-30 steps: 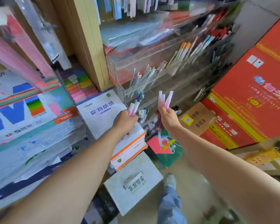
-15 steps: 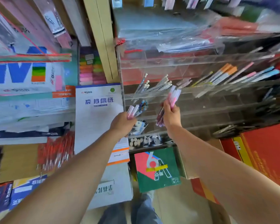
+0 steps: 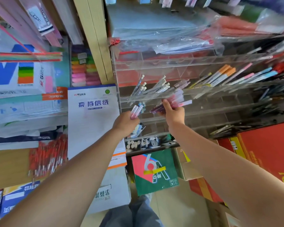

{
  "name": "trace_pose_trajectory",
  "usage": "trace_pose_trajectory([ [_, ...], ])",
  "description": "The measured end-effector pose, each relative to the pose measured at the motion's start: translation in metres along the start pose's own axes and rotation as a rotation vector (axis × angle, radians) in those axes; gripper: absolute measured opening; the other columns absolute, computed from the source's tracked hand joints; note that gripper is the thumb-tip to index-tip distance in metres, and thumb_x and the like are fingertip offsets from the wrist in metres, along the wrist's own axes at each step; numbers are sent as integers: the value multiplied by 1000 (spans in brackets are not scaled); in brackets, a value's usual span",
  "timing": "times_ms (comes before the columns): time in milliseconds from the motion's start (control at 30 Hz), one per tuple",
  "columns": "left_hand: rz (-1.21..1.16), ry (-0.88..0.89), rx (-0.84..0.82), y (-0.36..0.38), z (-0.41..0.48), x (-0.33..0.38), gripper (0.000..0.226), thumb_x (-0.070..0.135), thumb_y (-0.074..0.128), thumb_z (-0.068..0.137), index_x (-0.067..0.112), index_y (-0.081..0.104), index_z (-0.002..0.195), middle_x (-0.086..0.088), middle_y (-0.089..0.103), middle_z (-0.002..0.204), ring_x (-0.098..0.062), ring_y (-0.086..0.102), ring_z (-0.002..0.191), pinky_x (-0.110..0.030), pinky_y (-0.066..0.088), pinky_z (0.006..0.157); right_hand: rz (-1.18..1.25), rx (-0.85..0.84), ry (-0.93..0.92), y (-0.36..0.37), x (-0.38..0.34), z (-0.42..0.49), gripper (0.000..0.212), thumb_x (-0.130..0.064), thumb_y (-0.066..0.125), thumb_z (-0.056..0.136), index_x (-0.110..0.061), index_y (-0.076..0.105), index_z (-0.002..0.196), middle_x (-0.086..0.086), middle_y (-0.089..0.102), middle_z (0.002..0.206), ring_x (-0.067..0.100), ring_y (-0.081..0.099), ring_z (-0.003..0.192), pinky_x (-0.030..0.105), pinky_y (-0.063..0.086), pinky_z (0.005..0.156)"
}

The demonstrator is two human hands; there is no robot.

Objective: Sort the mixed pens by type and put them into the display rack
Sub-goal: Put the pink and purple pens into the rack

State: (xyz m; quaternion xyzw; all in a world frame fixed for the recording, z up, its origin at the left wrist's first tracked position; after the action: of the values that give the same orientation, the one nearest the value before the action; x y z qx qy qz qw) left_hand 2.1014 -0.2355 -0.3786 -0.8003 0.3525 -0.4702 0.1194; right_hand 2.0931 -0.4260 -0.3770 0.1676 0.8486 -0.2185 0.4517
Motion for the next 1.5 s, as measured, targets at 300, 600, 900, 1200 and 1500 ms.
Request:
trace_pose_trajectory([
  [300, 26, 33, -16, 8, 11, -9, 10, 26, 49, 91, 19, 53, 85, -2, 52, 67, -25, 55, 64, -44, 55, 69, -75, -34, 151, 15, 31, 5, 16, -24, 70, 86, -14, 64, 75, 9, 74, 83, 23, 72, 78, 37, 57, 85],
  [600, 5, 60, -27, 12, 17, -8, 21, 26, 49, 93, 9, 58, 99, -3, 50, 68, -27, 53, 65, -47, 54, 70, -47, 45, 158, 11, 31, 14, 17, -20, 71, 85, -15, 60, 73, 4, 71, 76, 22, 72, 82, 36, 58, 83],
  [900, -53, 44, -78, 15, 15, -14, 15, 26, 48, 93, 12, 53, 93, -4, 47, 65, -26, 48, 61, -43, 50, 65, -90, 38, 109, 8, 34, 12, 21, -15, 72, 83, -11, 61, 101, 2, 66, 90, 17, 69, 76, 31, 58, 79],
  [1200, -261, 43, -261, 22, 0, -4, 16, 11, 37, 101, 10, 49, 92, -7, 51, 70, -16, 46, 55, -28, 41, 54, -107, 106, -67, -9, 24, -10, 33, -28, 70, 82, -18, 48, 105, 4, 58, 95, 17, 59, 76, 31, 53, 69],
  [1500, 107, 282, -374, 46, -14, 20, 33, 22, 42, 100, 20, 46, 133, -4, 60, 110, -21, 57, 99, -37, 47, 92, 13, -394, -55, 9, 19, -48, 12, -9, 66, 87, -9, 55, 89, 6, 60, 63, 11, 51, 47, 22, 42, 47],
])
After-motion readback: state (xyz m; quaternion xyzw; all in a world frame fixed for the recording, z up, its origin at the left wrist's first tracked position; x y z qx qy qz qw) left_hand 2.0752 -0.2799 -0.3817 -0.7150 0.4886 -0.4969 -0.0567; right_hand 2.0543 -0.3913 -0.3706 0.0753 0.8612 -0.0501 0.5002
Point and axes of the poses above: each hand's wrist, its own z-axis towards the middle knuckle, its own y-axis out of the palm, x = y × z, the point moved 5 cm from there along z, towards the middle knuckle
